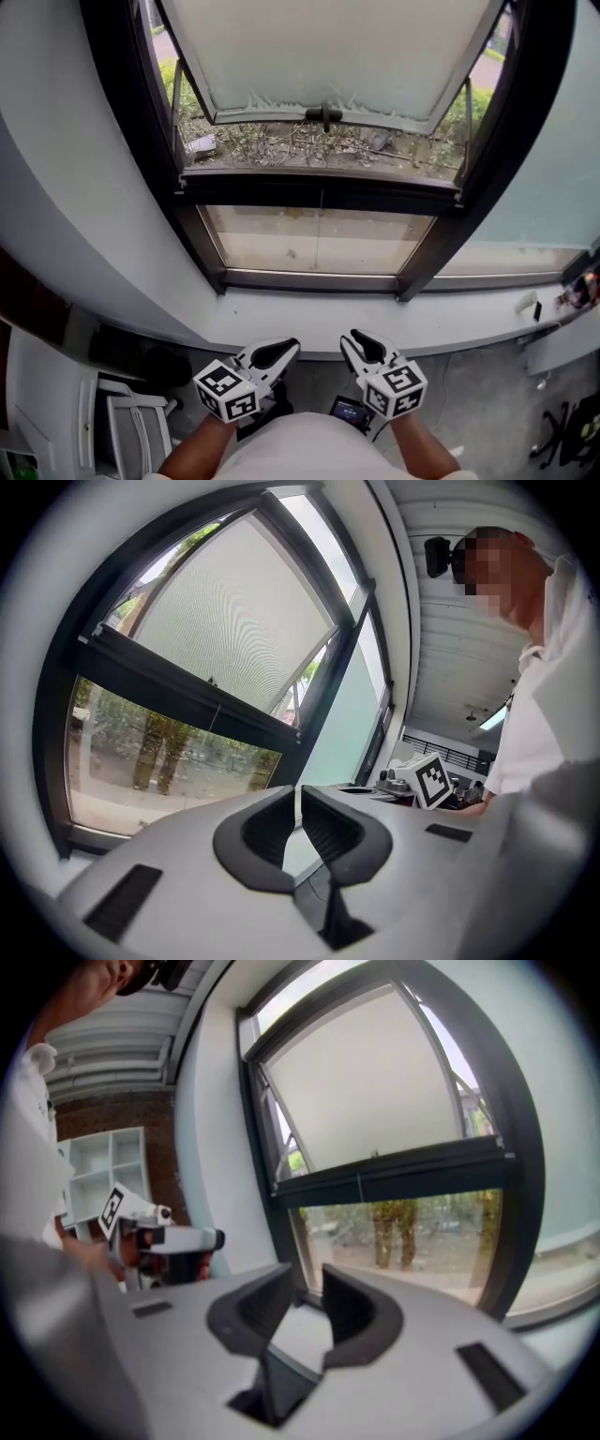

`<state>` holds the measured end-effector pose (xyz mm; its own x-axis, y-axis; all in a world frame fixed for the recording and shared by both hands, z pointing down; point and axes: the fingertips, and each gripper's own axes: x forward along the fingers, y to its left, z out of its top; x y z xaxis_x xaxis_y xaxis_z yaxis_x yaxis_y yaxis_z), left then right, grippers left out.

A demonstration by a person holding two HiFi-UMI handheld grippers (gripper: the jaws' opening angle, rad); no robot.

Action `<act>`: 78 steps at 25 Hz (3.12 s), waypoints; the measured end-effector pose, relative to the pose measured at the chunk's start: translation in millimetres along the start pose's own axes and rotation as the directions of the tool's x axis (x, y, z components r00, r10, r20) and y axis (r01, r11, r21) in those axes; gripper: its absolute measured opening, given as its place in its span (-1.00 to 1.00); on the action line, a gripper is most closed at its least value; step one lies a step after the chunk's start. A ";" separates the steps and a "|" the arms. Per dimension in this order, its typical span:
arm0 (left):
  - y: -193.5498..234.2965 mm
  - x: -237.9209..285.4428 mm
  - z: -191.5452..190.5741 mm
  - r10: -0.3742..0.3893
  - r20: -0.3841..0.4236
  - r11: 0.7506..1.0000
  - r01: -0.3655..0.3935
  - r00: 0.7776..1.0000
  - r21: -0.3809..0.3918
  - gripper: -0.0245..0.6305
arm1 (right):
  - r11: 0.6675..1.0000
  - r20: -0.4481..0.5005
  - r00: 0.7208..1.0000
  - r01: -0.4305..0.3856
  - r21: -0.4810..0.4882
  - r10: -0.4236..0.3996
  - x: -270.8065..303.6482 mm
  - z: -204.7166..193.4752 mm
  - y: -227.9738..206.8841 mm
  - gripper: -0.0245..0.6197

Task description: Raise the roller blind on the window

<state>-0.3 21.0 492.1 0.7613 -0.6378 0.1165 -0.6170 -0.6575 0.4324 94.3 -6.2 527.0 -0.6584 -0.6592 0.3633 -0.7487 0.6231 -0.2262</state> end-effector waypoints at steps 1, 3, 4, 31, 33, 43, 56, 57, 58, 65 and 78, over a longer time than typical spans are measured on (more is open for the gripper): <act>10.4 -0.6 6.7 -0.003 -0.001 1.000 0.003 1.000 0.001 -0.83 | 1.000 0.001 1.000 0.009 0.004 -0.009 9.8 4.7 -0.9 -0.64; 30.3 -2.3 18.2 -0.011 -0.005 1.000 0.011 1.000 0.002 -0.83 | 1.000 0.003 1.000 0.027 0.006 -0.027 28.9 14.3 -1.7 -0.64; 40.1 -3.4 23.2 -0.015 -0.006 1.000 0.015 1.000 0.002 -0.83 | 0.999 0.004 0.999 0.034 0.007 -0.034 38.4 19.0 -1.8 -0.64; 138.3 27.1 61.4 0.011 -0.038 1.000 -0.012 0.999 -0.020 -0.84 | 0.998 -0.040 0.998 0.052 -0.035 -0.054 132.1 64.7 -36.1 -0.65; 136.3 31.7 60.5 0.011 -0.039 1.000 -0.012 0.999 -0.021 -0.84 | 0.998 -0.043 0.998 0.047 -0.043 -0.049 132.0 67.1 -39.8 -0.65; 134.0 54.4 59.4 0.009 -0.057 1.000 -0.009 0.998 -0.007 -0.84 | 0.997 -0.045 0.997 0.056 -0.048 -0.058 127.2 72.5 -61.4 -0.65; 144.4 73.2 83.1 -0.016 -0.011 0.996 0.017 1.000 0.086 -0.83 | 0.988 -0.011 0.997 0.069 -0.135 -0.071 143.0 100.5 -76.6 -0.65; 146.3 75.6 85.6 -0.015 -0.014 0.995 0.016 1.000 0.102 -0.83 | 0.987 -0.009 0.997 0.072 -0.145 -0.075 143.8 103.6 -78.3 -0.65; 148.3 78.1 88.4 -0.013 -0.018 0.993 0.015 1.000 0.120 -0.83 | 0.985 -0.006 0.997 0.076 -0.156 -0.078 144.5 106.8 -80.0 -0.65; 166.2 94.4 119.5 0.006 -0.020 0.969 -0.001 1.000 0.248 -0.83 | 0.958 0.006 0.994 0.105 -0.268 -0.107 152.6 133.1 -92.0 -0.65; 199.3 127.4 168.3 0.109 -0.071 0.863 -0.059 0.992 0.503 -0.77 | 0.800 0.030 0.978 0.187 -0.570 -0.207 175.2 177.4 -122.3 -0.64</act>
<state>-59.8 -258.8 442.6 0.7020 -0.6754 0.2258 -0.6769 -0.7314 -0.0833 56.8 -272.6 458.1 -0.4908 -0.7864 0.3752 -0.6781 0.6151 0.4022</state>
